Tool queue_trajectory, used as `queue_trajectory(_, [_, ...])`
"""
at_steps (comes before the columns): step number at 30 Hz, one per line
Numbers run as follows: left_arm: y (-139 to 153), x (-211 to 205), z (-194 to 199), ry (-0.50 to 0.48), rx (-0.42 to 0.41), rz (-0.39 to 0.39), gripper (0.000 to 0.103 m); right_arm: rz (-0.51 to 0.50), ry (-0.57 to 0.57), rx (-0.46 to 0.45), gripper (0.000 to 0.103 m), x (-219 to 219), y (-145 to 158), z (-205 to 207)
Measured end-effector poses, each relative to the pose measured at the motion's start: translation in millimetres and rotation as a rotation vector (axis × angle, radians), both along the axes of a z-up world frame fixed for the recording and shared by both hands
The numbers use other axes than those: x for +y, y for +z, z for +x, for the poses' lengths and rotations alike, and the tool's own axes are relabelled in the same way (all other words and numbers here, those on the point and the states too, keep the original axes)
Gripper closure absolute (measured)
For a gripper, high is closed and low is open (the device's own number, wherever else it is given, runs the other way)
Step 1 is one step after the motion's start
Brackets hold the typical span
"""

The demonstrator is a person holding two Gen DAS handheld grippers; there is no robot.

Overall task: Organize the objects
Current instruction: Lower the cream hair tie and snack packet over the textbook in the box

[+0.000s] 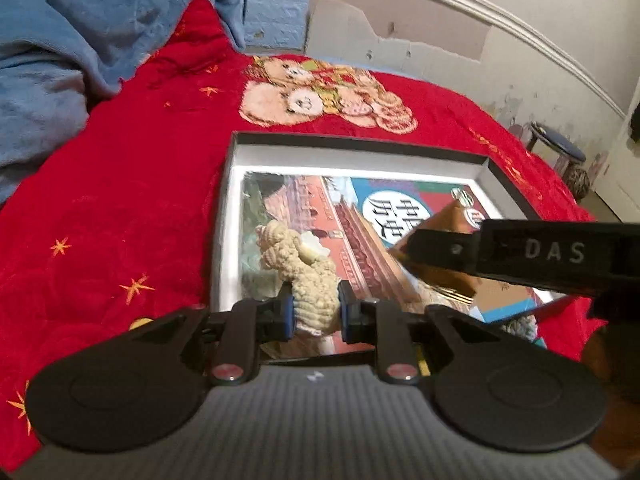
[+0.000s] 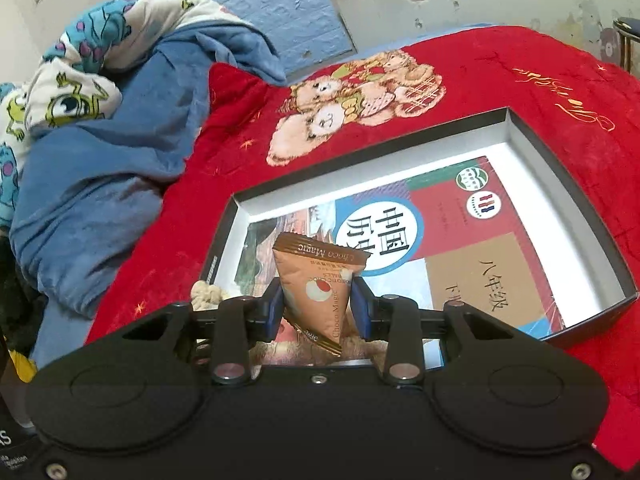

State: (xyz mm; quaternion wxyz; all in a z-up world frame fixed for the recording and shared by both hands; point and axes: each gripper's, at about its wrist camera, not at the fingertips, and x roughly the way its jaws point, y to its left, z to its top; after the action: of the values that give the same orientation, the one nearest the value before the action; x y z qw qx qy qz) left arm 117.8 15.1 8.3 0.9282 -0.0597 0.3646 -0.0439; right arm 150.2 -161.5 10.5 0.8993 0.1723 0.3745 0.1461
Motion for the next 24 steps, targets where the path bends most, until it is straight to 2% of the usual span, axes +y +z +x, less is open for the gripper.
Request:
queue_trajectory(4, [-2.0, -3.3, 0.9, -0.003, 0.021, 0.024, 0.079, 0.038, 0.019, 0.046, 0.069, -0.9, -4.6, 9.8])
queue_trajectory(6, [-2.4, -4.5, -0.5, -0.001, 0.014, 0.049, 0.078, 0.038, 0.015, 0.071, 0.069, -1.7, -6.7, 15.7])
queue_trajectory(10, [-6.6, -3.6, -0.3, -0.001, 0.029, 0.046, 0.078, 0.024, 0.033, 0.106, 0.069, -0.1, -10.8, 26.0])
queue_trajectory(14, [-7.7, -5.9, 0.3, -0.007, 0.031, 0.056, 0.078, -0.002, 0.049, 0.122, 0.069, 5.1, -15.1, 26.7])
queue_trajectory(24, [-7.8, -7.9, 0.1, -0.010, 0.030, 0.073, 0.078, 0.017, 0.052, 0.152, 0.068, 4.6, -26.8, 25.8])
